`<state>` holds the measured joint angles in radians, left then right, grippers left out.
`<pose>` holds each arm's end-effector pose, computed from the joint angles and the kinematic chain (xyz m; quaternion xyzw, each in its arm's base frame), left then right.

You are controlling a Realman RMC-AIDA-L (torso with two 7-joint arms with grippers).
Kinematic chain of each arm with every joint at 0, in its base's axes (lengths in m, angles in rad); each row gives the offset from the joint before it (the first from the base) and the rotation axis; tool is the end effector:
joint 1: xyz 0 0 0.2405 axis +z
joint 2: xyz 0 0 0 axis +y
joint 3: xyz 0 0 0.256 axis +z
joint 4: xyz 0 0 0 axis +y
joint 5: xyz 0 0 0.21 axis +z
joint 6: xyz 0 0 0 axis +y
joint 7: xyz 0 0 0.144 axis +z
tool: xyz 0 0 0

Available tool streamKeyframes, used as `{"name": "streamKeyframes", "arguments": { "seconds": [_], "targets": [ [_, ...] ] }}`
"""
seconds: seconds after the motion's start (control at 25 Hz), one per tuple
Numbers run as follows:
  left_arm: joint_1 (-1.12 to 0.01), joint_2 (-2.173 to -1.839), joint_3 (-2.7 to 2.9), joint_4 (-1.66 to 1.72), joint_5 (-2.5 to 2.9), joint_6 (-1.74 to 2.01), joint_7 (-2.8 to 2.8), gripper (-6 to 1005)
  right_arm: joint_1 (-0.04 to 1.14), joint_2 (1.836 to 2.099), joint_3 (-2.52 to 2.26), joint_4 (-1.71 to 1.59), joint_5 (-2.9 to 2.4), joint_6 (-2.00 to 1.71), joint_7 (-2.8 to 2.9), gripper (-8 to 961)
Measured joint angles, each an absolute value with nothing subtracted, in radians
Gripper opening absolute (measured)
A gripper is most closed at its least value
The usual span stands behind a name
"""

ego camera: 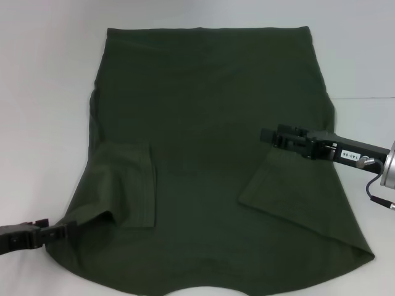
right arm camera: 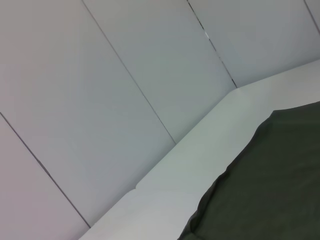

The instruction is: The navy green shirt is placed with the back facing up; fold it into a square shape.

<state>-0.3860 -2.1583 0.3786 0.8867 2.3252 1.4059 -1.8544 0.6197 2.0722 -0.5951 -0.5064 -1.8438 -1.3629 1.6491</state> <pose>-0.3539 0.2954 0.0356 -0.7973 -0.5143 -0.1736 0.2637 0.2504 0.3739 0.0014 -0.8382 0.3880 0.3421 0.1727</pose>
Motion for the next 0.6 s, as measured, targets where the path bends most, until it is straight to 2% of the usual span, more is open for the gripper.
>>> {"name": "streamKeyframes", "arguments": {
  "seconds": [0.6],
  "targets": [
    [-0.391,-2.157,0.394,0.887,2.378,1.417,-1.842,891,0.618,2.072,-0.595,-0.506,-1.836,-1.368,1.647,797]
  ]
}}
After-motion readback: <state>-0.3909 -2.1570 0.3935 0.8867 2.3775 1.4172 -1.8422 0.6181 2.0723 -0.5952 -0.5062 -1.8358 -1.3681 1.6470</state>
